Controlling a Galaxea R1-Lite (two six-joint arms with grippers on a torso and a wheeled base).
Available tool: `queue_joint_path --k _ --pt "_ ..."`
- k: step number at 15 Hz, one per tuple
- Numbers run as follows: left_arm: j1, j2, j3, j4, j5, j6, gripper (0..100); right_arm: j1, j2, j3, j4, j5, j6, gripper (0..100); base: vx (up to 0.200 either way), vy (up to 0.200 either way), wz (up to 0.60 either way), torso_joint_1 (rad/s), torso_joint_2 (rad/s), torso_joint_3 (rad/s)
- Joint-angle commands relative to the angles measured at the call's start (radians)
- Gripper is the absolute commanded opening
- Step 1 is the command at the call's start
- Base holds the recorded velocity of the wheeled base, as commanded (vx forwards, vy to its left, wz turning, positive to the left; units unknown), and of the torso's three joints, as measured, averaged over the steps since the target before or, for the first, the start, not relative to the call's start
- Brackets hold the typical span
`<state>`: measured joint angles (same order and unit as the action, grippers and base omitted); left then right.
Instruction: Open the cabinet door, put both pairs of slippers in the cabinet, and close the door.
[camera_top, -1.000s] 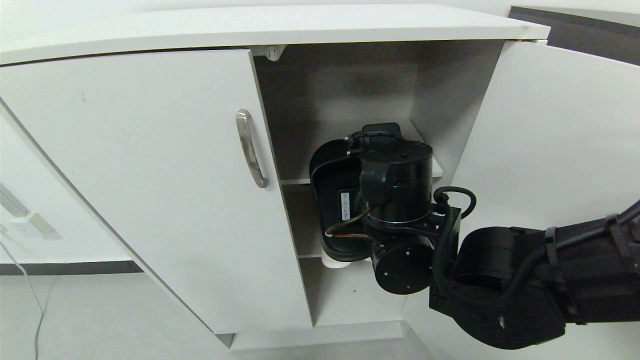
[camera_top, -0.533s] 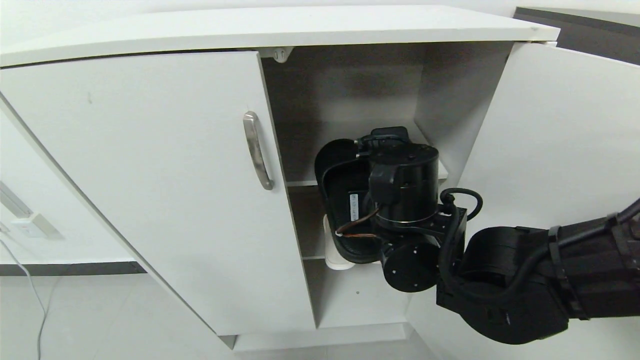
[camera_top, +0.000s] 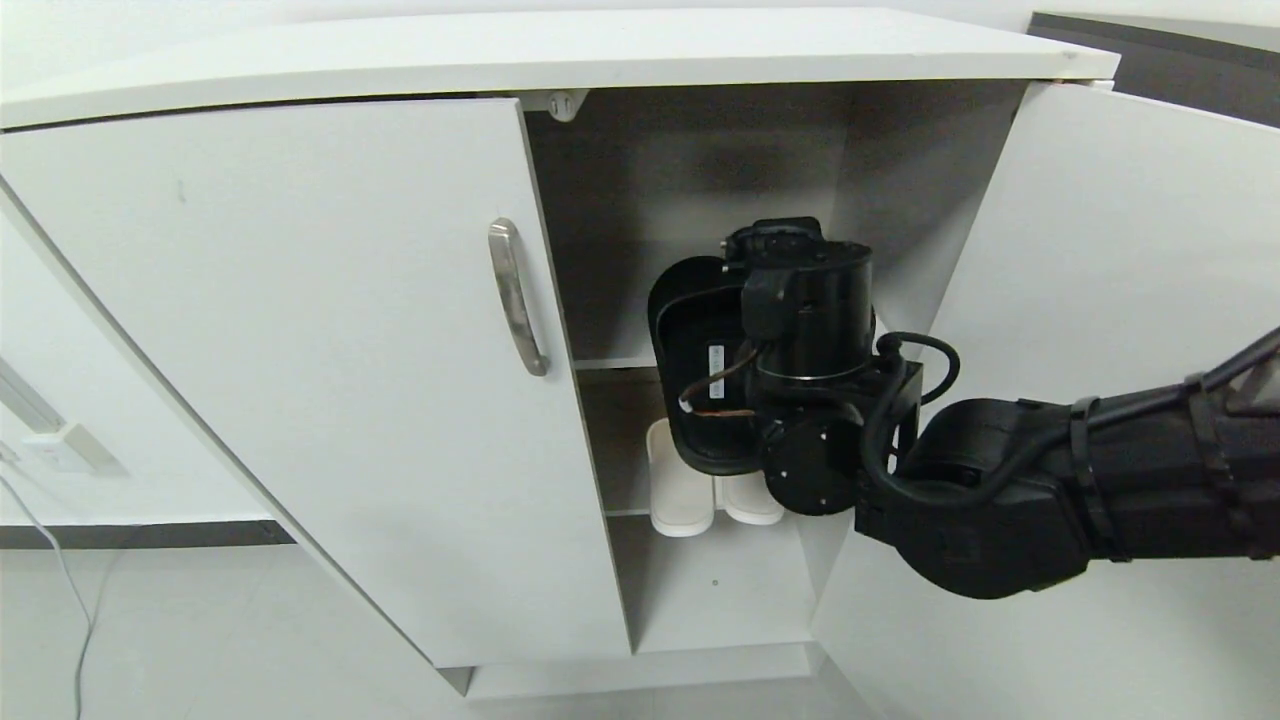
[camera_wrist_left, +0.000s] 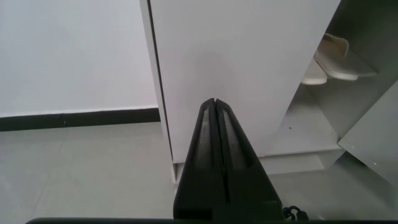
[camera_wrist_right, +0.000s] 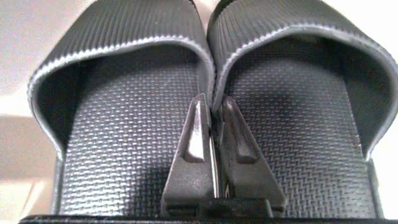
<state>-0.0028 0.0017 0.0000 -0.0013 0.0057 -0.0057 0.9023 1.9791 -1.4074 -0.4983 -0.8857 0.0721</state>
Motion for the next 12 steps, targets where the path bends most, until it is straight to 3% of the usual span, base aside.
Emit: queue_joint_path --k 1,6,12 --pt "0.0 0.001 0.0 0.0 0.0 0.0 0 -0.011 0.043 -0.119 0.06 0.021 0.0 0 0.0 0.0 0.0 0.0 0.0 0.0" --pt "0.0 0.001 0.0 0.0 0.002 -0.002 0 -0.043 0.116 -0.318 0.173 0.06 0.0 0 0.0 0.0 0.0 0.0 0.0 0.0" --pt "0.0 0.001 0.0 0.0 0.003 -0.005 0 -0.069 0.161 -0.429 0.231 0.065 -0.002 0 0.0 0.0 0.0 0.0 0.0 0.0"
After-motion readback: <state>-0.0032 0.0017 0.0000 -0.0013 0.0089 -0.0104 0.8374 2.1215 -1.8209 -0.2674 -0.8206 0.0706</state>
